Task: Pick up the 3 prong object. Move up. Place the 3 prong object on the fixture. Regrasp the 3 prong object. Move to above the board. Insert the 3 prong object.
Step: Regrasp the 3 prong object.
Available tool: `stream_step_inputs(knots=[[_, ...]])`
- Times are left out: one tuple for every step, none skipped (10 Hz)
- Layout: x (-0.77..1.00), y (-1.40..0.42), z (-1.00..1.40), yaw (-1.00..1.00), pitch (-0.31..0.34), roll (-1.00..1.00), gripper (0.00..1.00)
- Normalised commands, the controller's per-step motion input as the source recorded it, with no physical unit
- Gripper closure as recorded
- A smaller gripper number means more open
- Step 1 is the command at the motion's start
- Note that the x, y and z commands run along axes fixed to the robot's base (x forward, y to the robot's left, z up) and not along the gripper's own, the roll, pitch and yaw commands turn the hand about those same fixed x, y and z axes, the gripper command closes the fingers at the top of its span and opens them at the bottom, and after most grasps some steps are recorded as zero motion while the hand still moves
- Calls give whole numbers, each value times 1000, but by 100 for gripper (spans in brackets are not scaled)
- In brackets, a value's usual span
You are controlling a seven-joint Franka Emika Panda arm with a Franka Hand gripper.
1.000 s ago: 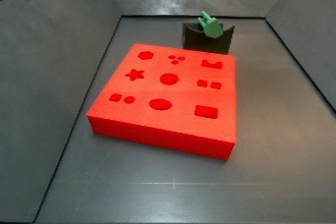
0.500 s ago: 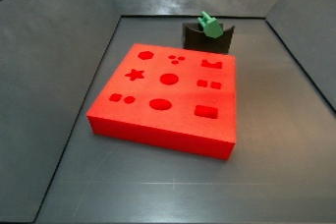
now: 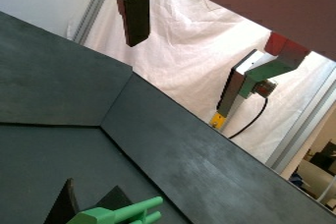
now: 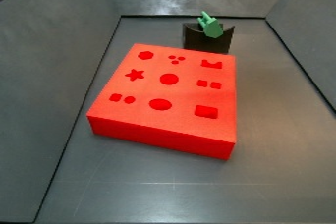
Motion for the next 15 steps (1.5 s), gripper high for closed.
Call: stream_step_inputs(knots=[[35, 41, -1000, 205, -10, 196, 0], [46, 36, -1000, 158, -55, 179, 0], [55, 30, -1000, 120, -86, 135, 0], [64, 28, -1000, 92, -103, 106, 0], [70, 27, -1000, 60, -109, 87, 0], [75, 26, -1000, 32, -105, 79, 0], [84, 20, -1000, 0, -102, 77, 0], [88, 19, -1000, -18, -86, 72, 0], [97, 16, -1000, -33, -63, 67, 0], [105, 12, -1000, -36, -52, 66, 0], [97, 4, -774, -35, -14, 66, 0], [95, 1, -669, -32, 1, 65, 0], [92, -3, -516, -21, 20, 68, 0], [88, -4, -326, -3, 37, 68, 0], [86, -7, -183, 13, 46, 68, 0]])
